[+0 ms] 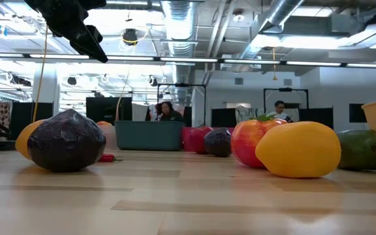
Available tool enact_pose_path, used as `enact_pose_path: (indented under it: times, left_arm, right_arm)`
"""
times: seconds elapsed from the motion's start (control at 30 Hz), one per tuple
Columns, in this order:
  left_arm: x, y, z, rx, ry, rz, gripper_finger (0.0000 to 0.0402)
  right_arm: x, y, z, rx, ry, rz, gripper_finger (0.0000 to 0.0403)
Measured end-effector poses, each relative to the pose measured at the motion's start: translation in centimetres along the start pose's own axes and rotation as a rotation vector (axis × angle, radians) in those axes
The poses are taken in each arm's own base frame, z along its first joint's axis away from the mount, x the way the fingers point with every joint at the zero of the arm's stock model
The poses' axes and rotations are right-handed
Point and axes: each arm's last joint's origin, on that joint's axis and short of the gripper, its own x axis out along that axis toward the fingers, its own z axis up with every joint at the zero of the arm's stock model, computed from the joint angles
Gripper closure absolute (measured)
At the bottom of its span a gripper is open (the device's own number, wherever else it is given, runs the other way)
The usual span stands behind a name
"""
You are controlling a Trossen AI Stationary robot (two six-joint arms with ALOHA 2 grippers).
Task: Sort produce into baskets
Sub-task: Put the lemon into the white bin
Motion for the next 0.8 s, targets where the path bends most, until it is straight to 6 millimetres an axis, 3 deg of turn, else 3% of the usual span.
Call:
enact_pose_path:
  times: [0.4, 0.8]
  left_arm:
    - [0.0, 0.0, 0.0, -0.006, 0.0, -0.001, 0.0223]
    - [0.0, 0.0, 0.0, -0.008, 0.001, -0.001, 0.0223]
  right_arm:
    - [-0.1, 0.4, -5.1, -0.002, 0.113, 0.012, 0.0184]
    - [0.0, 0.3, -5.2, 0.071, 0.117, -0.002, 0.0141]
